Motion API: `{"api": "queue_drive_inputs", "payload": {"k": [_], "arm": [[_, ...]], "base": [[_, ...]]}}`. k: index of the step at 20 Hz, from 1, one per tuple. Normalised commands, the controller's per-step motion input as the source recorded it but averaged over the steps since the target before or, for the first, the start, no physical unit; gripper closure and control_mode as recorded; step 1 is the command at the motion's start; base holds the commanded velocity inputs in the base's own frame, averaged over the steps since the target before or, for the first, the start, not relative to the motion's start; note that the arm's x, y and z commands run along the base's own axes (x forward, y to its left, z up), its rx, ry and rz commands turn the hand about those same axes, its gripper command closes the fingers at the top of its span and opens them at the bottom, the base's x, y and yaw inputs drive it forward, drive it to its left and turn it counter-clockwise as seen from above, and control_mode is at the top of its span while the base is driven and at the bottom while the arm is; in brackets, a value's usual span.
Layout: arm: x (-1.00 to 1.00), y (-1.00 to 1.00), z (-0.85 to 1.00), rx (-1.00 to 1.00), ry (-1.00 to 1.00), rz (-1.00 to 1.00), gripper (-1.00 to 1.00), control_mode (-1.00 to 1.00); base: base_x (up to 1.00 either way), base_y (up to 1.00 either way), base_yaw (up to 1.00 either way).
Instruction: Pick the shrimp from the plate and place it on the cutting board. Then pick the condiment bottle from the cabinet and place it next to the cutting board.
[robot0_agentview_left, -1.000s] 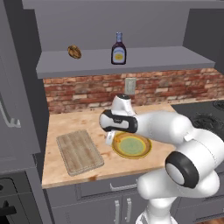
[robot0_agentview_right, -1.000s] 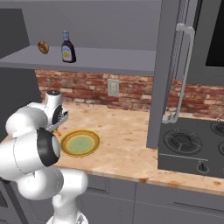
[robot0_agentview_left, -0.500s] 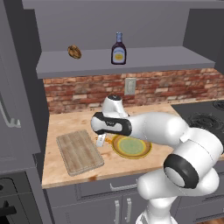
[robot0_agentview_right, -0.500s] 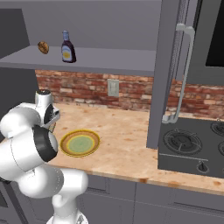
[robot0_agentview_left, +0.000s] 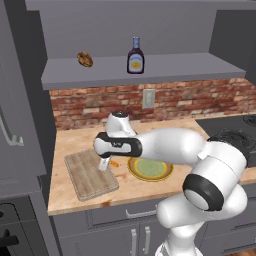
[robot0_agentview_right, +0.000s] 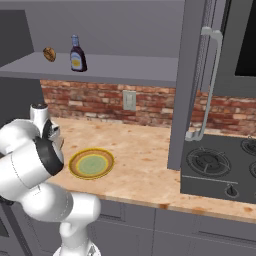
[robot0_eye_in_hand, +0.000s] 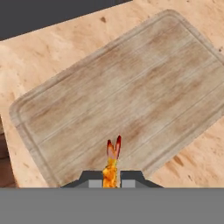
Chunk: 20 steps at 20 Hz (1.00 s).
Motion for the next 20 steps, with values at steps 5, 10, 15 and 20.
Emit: {"api": "queue_drive_inputs", "payload": {"k": [5, 10, 15, 20], "arm": [[0.00, 0.23, -0.23, 0.00, 0.00, 0.00, 1.00, -1.00], [0.00, 0.15, -0.35, 0.00, 0.00, 0.00, 1.00, -1.00], [0.00, 0.10, -0.31, 0.00, 0.00, 0.00, 1.00, -1.00], [0.00, 0.09, -0.19, 0.00, 0.00, 0.00, 1.00, -1.00]], "base": [[0.00, 0.00, 0.00], [0.00, 0.00, 0.00], [0.00, 0.00, 0.00], [0.00, 0.00, 0.00]]}}
